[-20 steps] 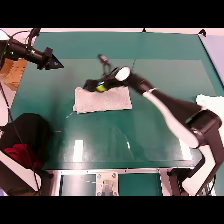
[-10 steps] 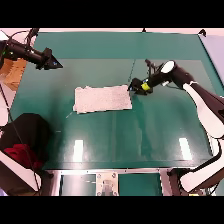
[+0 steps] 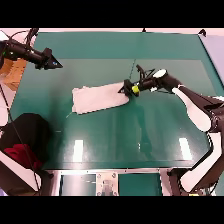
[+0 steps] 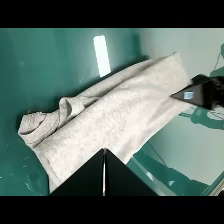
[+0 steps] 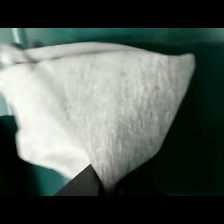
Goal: Fold the shirts.
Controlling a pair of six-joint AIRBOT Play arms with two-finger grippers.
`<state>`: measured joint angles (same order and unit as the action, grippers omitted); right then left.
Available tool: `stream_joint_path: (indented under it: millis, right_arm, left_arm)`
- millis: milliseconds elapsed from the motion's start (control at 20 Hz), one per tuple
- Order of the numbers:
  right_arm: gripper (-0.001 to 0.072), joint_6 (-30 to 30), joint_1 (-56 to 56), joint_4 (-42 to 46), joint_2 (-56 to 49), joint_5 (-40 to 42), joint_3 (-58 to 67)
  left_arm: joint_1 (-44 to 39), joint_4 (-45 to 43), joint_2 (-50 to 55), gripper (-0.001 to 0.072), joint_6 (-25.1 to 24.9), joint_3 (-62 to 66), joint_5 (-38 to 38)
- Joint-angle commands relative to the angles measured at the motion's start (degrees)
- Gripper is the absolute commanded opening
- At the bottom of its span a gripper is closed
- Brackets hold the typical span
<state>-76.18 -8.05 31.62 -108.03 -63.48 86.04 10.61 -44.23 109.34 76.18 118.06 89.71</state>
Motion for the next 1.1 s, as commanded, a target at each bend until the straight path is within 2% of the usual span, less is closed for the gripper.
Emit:
stream_joint_path:
  millis: [0, 350, 600, 700, 850, 1050]
  right_arm:
    - [0.0017, -0.33, 4.35, -3.98, 2.71, -7.96, 8.70]
    - [0.0017, -7.67, 28.83, -3.52, 20.48, -9.73, 13.07]
    - [0.0016, -11.28, 51.47, -1.99, 25.42, -10.54, 13.05]
    - [0.0017, -13.29, 59.49, 3.67, 26.23, -12.04, 13.03]
    - [0.0016, -16.96, 68.94, 17.46, 27.67, -14.91, 12.87]
    - [0.0015, -19.17, 75.69, 29.27, 30.47, -18.29, 10.12]
  left_arm:
    - [0.02, -0.02, -0.04, 0.0022, 0.31, 0.07, 0.44]
    - [0.02, -0.02, -0.04, 0.0022, 0.28, 0.07, 1.92]
    - [0.02, -0.02, -0.04, 0.0022, 0.28, 0.07, 3.41]
    - [0.02, -0.02, -0.04, 0.0022, 0.28, 0.07, 3.41]
    - [0.02, -0.02, -0.04, 0.0022, 0.28, 0.07, 3.41]
    - [-0.15, 0.00, -0.04, 0.0022, 0.31, 0.07, 3.56]
